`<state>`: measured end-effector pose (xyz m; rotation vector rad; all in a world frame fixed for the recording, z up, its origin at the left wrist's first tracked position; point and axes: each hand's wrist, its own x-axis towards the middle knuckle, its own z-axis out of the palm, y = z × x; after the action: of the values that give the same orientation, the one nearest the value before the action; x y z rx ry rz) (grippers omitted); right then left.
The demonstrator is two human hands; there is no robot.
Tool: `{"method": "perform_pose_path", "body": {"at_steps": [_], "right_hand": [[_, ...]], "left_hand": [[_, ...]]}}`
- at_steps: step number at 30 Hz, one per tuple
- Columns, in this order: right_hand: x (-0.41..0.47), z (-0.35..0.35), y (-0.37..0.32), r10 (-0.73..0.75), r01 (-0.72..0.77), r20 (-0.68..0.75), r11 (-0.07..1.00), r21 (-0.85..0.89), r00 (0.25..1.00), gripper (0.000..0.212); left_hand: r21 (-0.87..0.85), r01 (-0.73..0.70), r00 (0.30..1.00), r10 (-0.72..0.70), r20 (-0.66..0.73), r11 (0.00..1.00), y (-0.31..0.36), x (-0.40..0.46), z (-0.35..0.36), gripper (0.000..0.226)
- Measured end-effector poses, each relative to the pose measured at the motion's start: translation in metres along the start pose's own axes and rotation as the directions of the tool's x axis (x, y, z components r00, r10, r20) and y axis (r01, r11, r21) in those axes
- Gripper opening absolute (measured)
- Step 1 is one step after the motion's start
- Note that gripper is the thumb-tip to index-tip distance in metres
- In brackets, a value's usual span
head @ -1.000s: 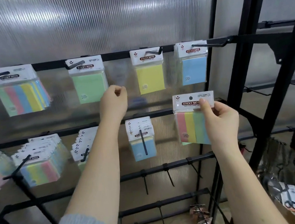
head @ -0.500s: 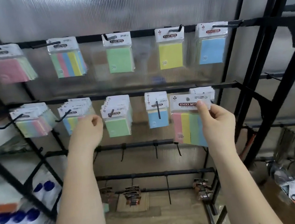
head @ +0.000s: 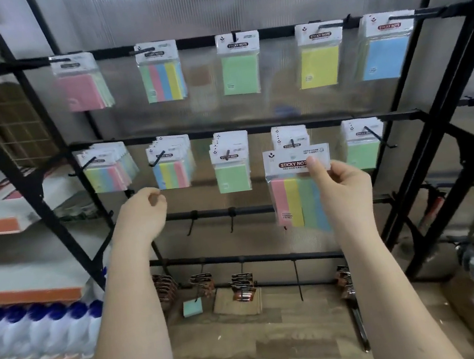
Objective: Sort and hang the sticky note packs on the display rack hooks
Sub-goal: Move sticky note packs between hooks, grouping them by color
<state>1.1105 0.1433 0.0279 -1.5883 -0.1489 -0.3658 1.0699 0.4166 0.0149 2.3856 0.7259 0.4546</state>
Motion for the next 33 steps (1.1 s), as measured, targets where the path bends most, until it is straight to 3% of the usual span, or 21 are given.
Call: {"method": "perform_pose_path", "body": {"at_steps": [10, 16, 24, 30, 33], "right_hand": [[-0.014, 0.14, -0.024, 0.019, -0.015, -0.077, 0.999, 0.049, 0.997, 0.046], [-0.013, 0.215, -0.043, 0.006, 0.017, -0.168, 0.99, 0.137, 0.986, 0.029], [0.018, 0.261, -0.066, -0.124, 0.153, -0.215, 0.98, 0.126, 0.969, 0.038], [0.053, 0.278, -0.089, -0.163, 0.192, -0.191, 0.971, 0.143, 0.968, 0.025], [0.07, 0.285, -0.095, -0.179, 0.209, -0.163, 0.959, 0.192, 0.97, 0.029]], "left_hand": [[0.036, -0.083, 0.995, 0.081, 0.067, 0.996, -0.064, 0.086, -0.063, 0.038], [0.01, -0.157, 0.984, 0.155, 0.085, 0.988, -0.091, 0.143, -0.093, 0.029], [-0.017, -0.188, 0.97, 0.188, 0.151, 0.982, -0.101, 0.18, -0.092, 0.039], [0.002, -0.163, 0.976, 0.161, 0.145, 0.987, -0.095, 0.206, -0.08, 0.041], [-0.008, -0.154, 0.981, 0.154, 0.118, 0.988, -0.089, 0.215, -0.075, 0.039]]}}
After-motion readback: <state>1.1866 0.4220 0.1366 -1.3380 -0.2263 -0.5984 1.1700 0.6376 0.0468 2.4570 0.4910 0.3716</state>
